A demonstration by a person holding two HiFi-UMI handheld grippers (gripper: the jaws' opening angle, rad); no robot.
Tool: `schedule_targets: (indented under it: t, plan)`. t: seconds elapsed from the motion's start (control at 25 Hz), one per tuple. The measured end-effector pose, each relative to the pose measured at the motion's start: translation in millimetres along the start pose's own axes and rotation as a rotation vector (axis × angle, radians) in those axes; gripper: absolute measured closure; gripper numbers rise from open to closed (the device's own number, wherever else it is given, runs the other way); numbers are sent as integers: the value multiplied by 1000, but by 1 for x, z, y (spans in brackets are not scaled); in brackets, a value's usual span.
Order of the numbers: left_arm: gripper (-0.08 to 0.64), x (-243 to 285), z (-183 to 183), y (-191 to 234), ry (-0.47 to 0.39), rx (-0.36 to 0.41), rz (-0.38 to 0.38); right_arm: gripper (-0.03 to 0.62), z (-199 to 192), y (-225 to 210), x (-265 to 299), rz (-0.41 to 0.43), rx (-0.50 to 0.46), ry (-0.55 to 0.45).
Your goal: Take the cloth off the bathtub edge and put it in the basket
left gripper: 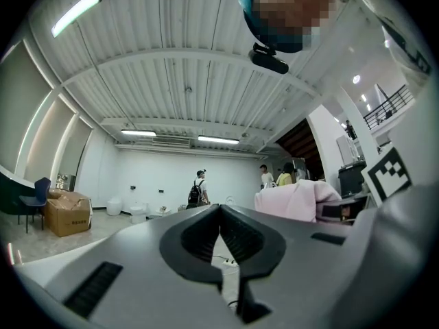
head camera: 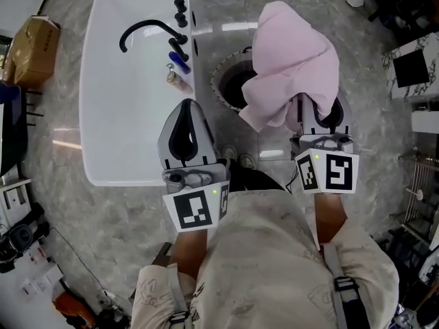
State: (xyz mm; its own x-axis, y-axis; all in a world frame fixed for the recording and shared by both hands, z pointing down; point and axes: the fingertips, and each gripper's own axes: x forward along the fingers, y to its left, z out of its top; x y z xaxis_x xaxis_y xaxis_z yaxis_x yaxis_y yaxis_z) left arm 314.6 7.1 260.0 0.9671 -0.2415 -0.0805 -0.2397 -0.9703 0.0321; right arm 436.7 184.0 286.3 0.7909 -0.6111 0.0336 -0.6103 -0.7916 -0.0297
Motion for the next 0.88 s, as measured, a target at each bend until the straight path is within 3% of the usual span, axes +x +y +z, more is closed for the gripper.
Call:
schedule_targets:
  t: [0.48, 0.88]
  plan:
    - [557, 83, -43, 34, 38, -8, -55, 477, -79, 1, 80, -37, 18, 177]
    - [557, 128, -82, 68, 98, -33, -54, 477, -172, 9, 137, -42, 41, 365]
